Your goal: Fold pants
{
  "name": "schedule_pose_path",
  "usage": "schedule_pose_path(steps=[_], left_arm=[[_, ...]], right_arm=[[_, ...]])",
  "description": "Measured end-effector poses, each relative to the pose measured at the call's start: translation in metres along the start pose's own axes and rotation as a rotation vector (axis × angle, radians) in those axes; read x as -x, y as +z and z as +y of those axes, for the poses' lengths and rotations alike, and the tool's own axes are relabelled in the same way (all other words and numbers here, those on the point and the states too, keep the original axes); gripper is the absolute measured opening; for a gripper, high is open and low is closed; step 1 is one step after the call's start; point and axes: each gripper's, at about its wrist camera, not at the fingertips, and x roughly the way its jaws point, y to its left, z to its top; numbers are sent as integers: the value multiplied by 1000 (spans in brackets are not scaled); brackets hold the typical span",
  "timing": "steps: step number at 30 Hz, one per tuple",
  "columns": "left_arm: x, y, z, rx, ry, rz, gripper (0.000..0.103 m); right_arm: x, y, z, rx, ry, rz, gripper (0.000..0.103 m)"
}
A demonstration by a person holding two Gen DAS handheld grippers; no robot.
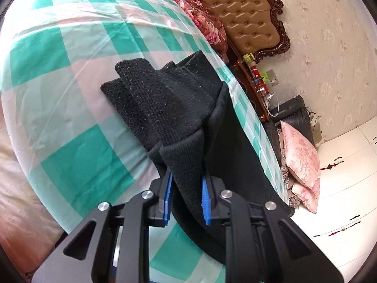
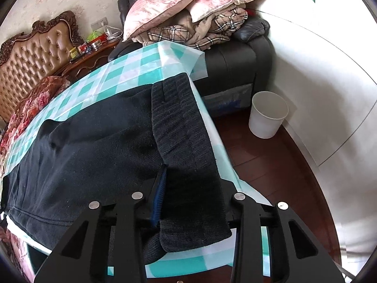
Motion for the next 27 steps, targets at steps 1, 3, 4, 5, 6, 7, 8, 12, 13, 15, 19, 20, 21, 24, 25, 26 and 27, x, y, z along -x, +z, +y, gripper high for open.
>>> schedule_pose_path(steps=[1,3,4,5,6,7,8,12,13,15,19,20,21,24,25,26,27], left_arm=[[1,1,1,6,5,-1,30],[12,3,2,5,-13,-15,36],[21,5,2,-6,-13,-34,37],[32,8,4,-19,-5,-65,38],[44,17,10,-14,9,-101,38],[54,28,19,20,10,-124,38],[60,38,29,58,4,-146,40],[61,77,59,149,-16,-130,59],[58,80,61,154,12,-121,59],[56,83,63,148,46,-118,58],[74,54,41,97,-59,-148,65],[74,42,37,90,-58,-141,65],[68,33,34,96,-72,-126,65],[48,17,36,112,-102,-75,65],[39,15,36,118,-106,-58,65],[32,13,36,125,-109,-47,64],[25,12,35,132,-116,-38,64]], right_arm=[[-2,0,-1,-1,-4,4,35],[-2,0,1,3,-16,2,36],[-2,1,3,5,-24,3,37],[-2,2,4,8,-35,5,37],[-2,2,5,9,-42,6,40],[-3,3,7,6,-49,7,45],[-3,4,8,1,-54,6,46],[-1,4,13,-8,-82,-1,49],[0,5,13,-10,-86,-3,50],[5,5,14,-14,-94,-7,52],[40,7,22,-2,-168,-108,58],[52,7,27,10,-177,-152,59],[59,7,33,23,-174,-177,60],[65,5,70,134,-76,-212,59],[63,4,80,165,-47,-211,59],[58,0,96,203,-5,-205,59],[53,-3,108,220,29,-195,59]])
